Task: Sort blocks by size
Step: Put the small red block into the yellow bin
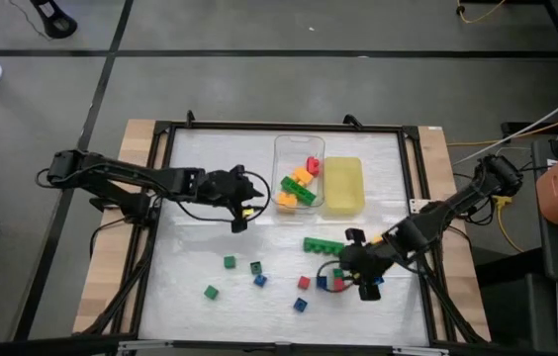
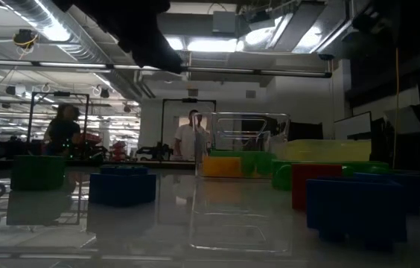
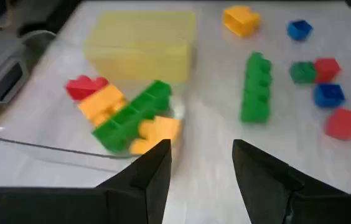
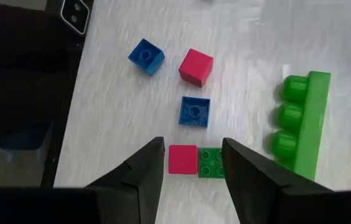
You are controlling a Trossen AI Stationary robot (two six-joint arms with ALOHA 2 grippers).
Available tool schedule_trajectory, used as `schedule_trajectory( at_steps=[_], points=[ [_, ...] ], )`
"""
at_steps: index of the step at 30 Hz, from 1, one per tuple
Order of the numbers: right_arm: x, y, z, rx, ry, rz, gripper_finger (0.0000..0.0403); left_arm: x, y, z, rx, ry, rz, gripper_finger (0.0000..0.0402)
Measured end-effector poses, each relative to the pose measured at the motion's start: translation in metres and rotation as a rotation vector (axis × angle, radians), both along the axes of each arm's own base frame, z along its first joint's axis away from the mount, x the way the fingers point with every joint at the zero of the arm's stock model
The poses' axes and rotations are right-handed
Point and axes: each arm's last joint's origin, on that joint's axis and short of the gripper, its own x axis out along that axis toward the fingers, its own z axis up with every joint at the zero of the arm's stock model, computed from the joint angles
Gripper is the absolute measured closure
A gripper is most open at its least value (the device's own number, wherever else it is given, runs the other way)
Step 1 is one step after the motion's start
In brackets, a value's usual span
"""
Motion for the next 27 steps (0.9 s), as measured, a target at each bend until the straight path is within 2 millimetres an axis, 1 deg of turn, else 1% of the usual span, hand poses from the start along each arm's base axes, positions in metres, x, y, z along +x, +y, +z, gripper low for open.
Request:
schedule_trajectory(
  at_steps=[5, 9, 12, 23, 27],
  points=[
    [-0.002, 0.012, -0.005, -0.004, -0.007, -0.023, 0.0240, -0.001, -0.014, -0.001, 0.000, 0.010, -0.051, 0.0245],
    [0.001, 0.023, -0.018, -0.029, 0.019, -0.009, 0.0240, -0.002, -0.024, -0.001, -0.009, 0.009, -0.081, 0.0245],
    [0.007, 0.028, -0.028, -0.035, 0.026, -0.008, 0.0240, -0.003, -0.030, -0.001, -0.038, 0.005, -0.083, 0.0245],
    [0.020, 0.040, -0.064, -0.077, 0.118, 0.006, 0.0240, -0.007, -0.050, -0.001, -0.102, 0.002, -0.114, 0.0245],
    [0.022, 0.041, -0.072, -0.086, 0.146, -0.010, 0.0240, -0.008, -0.056, -0.001, -0.110, 0.002, -0.130, 0.0245]
  ],
)
